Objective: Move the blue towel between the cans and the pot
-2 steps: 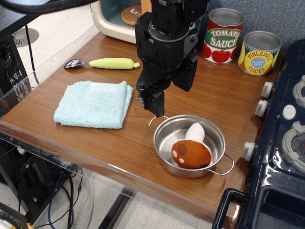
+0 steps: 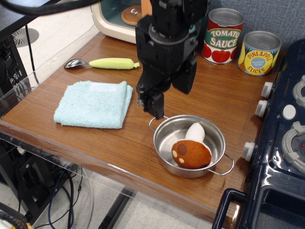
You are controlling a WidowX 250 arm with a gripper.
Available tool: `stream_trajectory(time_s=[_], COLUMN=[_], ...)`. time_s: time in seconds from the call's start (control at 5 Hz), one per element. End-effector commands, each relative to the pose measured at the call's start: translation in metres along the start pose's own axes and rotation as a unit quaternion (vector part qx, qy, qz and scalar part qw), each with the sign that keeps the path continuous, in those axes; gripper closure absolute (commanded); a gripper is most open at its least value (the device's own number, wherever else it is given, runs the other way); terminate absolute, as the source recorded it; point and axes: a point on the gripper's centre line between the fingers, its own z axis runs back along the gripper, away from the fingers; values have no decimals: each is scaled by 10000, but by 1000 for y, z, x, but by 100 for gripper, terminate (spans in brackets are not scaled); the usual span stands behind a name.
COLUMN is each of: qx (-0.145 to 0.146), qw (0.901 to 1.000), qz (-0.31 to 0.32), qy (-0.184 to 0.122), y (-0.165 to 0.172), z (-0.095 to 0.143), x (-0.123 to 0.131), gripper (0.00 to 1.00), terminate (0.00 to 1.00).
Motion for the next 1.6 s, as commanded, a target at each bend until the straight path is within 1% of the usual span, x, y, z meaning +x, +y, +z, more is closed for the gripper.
stream_trajectory(time_s=[0.0,0.2,0.4,0.6,0.8,1.0,1.2,1.4], qx=[-157,101,433,775,972,1043,1089,1181], qw=[9966,9870,9667,9490,9382,9403,9393,9370], qz=[807,1514,2373,2869,3050,3005,3167,3260], qy=[-39,-538,-856,-1054,-1316,-1211,-739,-425], y=[-13,-9,6,23,38,46,51,51], z=[23,19,-3,-20,-36,-55,-72,-84], x=[44,82,128,160,170,166,158,154], gripper=[0,0,0,0,0,0,0,0], terminate=[0,0,0,0,0,0,0,0])
